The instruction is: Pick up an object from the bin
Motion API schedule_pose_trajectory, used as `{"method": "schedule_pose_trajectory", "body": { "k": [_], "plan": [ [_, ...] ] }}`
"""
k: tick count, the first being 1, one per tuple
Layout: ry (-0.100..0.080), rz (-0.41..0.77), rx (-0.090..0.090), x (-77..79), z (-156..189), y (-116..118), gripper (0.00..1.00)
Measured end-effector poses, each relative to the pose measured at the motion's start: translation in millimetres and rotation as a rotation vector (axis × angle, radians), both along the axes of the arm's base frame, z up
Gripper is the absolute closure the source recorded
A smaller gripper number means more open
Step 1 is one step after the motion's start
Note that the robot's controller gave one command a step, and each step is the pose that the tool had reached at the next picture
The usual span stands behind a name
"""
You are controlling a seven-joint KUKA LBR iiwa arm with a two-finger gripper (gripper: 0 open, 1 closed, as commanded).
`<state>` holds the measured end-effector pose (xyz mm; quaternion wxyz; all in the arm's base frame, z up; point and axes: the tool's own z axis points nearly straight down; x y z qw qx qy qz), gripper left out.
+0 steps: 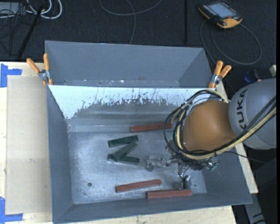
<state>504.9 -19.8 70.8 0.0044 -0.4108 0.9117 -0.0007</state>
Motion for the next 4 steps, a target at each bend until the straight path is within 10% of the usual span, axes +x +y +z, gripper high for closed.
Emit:
{"method": "schedule_pose_trajectory", "body": {
  "k": [2,3,4],
  "plan": [
    [0.003,-0.023,-0.001,4.1,0.7,58.8,0.00],
    [0.001,-0.170,0.001,-25.1,0.8,95.4,1.00],
    [0.001,-0.169,0.001,-25.1,0.8,95.5,1.00]
  ]
}}
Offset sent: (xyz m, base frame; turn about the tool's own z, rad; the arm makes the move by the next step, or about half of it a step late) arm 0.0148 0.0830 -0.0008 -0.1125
